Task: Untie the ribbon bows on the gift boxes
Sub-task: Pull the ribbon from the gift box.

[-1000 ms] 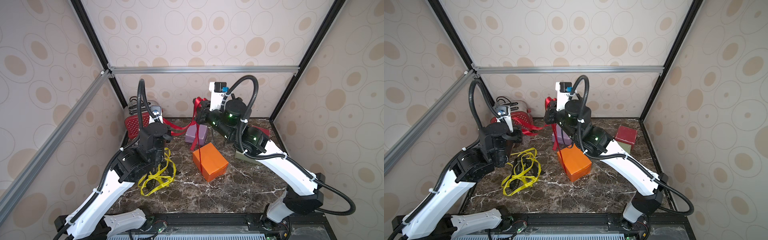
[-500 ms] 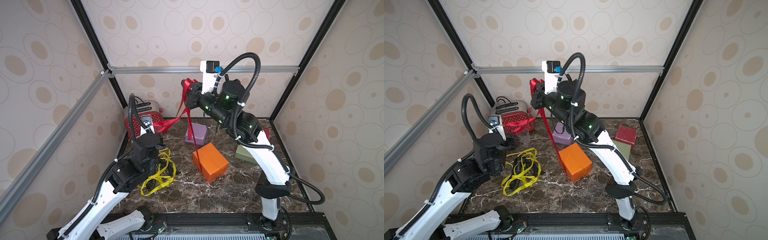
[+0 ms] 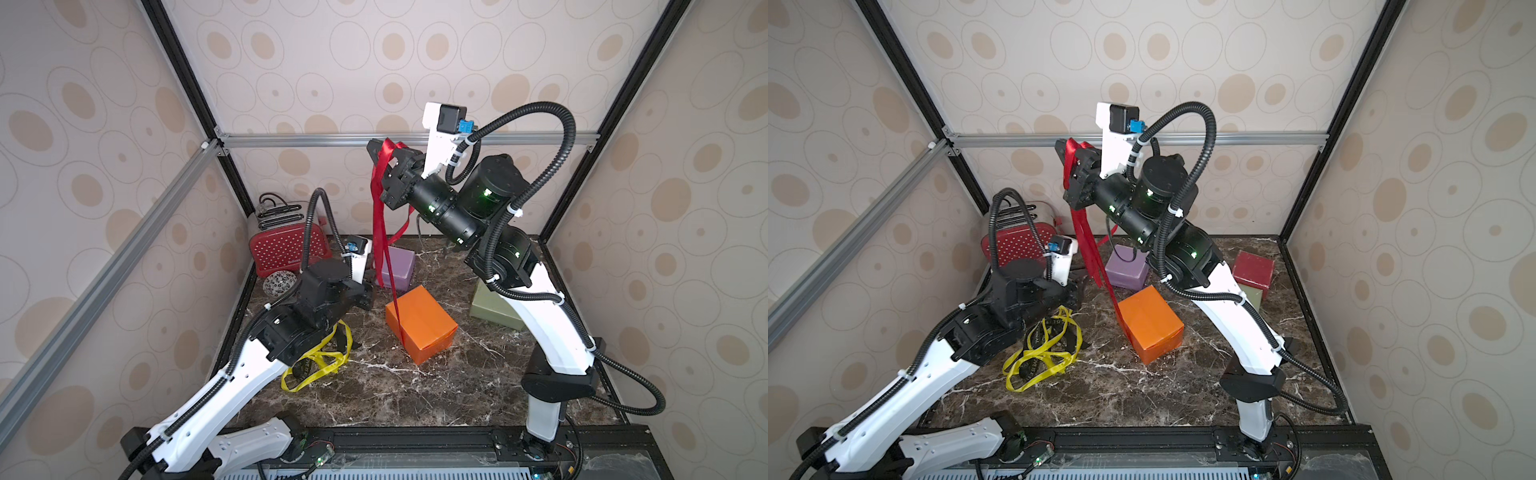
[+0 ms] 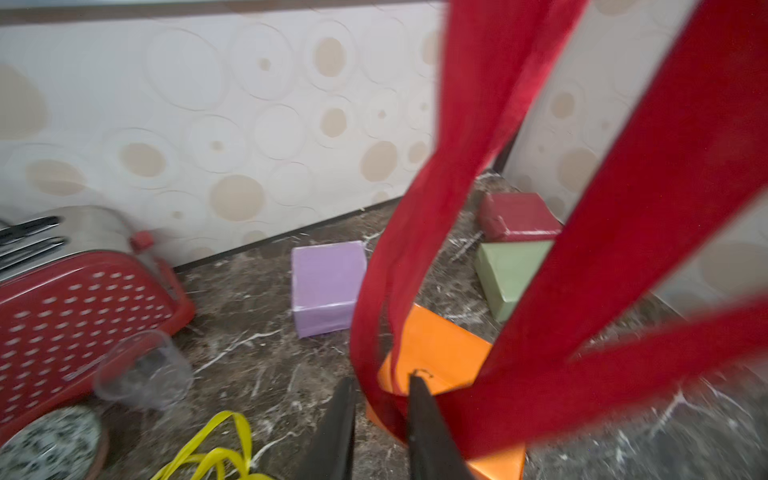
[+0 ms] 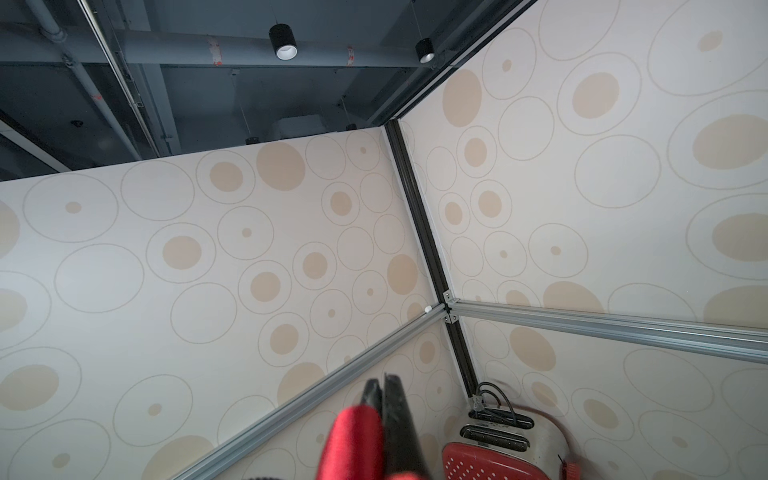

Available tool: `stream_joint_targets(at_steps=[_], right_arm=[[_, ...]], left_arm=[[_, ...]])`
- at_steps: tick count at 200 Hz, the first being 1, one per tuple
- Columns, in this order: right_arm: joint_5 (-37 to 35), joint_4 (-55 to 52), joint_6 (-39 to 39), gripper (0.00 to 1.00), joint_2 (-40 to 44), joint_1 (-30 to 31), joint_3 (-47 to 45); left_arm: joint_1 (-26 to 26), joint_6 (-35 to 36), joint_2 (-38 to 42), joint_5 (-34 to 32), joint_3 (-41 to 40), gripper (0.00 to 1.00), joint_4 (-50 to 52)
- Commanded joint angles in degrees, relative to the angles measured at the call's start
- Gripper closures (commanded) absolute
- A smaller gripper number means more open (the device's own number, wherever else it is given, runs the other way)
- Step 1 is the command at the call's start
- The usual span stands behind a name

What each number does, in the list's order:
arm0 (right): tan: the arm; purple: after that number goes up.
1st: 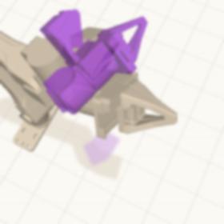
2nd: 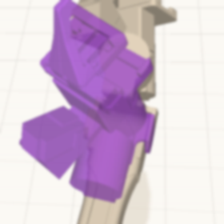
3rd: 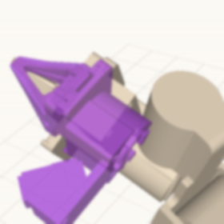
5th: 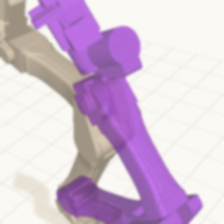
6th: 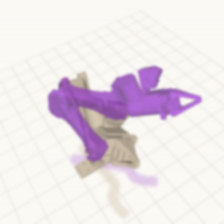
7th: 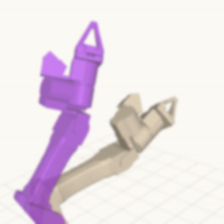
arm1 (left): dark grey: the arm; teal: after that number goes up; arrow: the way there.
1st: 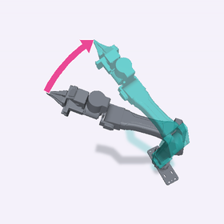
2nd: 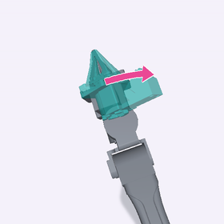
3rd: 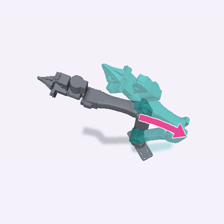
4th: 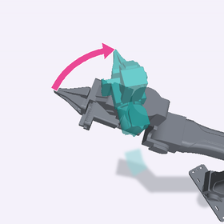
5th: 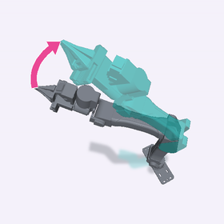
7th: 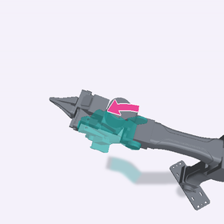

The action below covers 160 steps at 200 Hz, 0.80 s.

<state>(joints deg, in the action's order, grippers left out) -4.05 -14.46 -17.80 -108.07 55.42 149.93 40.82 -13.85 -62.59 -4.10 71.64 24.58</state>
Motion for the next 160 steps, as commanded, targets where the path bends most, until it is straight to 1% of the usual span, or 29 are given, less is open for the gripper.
stream_joint_targets(at_steps=[1,14,28,37,56,64,81,90,95,106,114,119,127,137,146,160], right_arm=[[1.4,1.6,-1.2,1.0,3.4,-0.3,-2.7],[1.0,2.4,-1.5,1.0,4.8,-0.3,-6.2],[0.9,3.1,-1.5,1.0,6.5,-0.3,-9.6],[0.7,3.4,-1.4,1.0,7.5,-0.3,-11.4],[-0.1,4.5,-0.8,1.0,9.4,-0.3,-15.3],[-0.5,4.5,-0.6,1.0,10.0,-0.4,-16.4],[-1.2,4.4,-0.1,1.0,11.6,-0.7,-17.8],[-1.8,4.3,0.2,1.0,12.3,-0.8,-20.4],[-2.2,4.3,0.5,1.0,12.7,-0.9,-21.1],[-3.3,4.4,0.5,1.0,13.7,-1.4,-22.6],[-3.5,4.4,0.2,1.0,14.3,-1.9,-23.6],[-3.4,4.6,-0.1,1.0,14.6,-2.1,-24.2],[-3.1,4.9,-0.5,1.0,15.1,-2.5,-24.8],[-3.0,5.0,-0.6,1.0,15.2,-2.8,-24.9],[-2.9,5.0,-0.7,1.0,15.1,-3.0,-24.5],[-2.8,4.5,-1.2,1.0,15.0,-3.4,-23.9]], left_arm=[[-1.9,-4.8,-2.0,14.6,1.5,0.66,-4.5],[-2.6,-6.3,-3.5,18.3,2.2,0.59,-5.6],[-2.7,-7.6,-4.6,22.8,2.5,0.46,-7.1],[-2.7,-8.3,-5.0,25.4,2.4,0.41,-8.2],[-2.7,-9.4,-5.2,28.1,1.6,0.28,-10.0],[-2.7,-9.3,-5.1,28.5,1.4,0.26,-10.2],[-2.7,-9.1,-4.8,28.0,1.1,0.27,-9.7],[-2.7,-8.9,-4.7,27.2,1.2,0.27,-9.0],[-2.7,-8.5,-4.7,26.0,1.4,0.27,-8.2],[-2.7,-7.7,-4.6,21.0,2.7,0.26,-4.4],[-2.7,-7.5,-4.0,17.4,3.2,0.22,-2.0],[-2.7,-7.3,-3.4,16.6,3.0,0.19,-1.6],[-2.7,-7.5,-2.0,17.7,1.6,0.11,-3.3],[-2.7,-8.4,-0.5,21.1,-0.3,0.01,-7.1],[-2.7,-9.1,0.1,24.5,-1.0,0.01,-9.3],[-2.7,-8.8,-0.1,26.9,-0.2,0.01,-8.8]])
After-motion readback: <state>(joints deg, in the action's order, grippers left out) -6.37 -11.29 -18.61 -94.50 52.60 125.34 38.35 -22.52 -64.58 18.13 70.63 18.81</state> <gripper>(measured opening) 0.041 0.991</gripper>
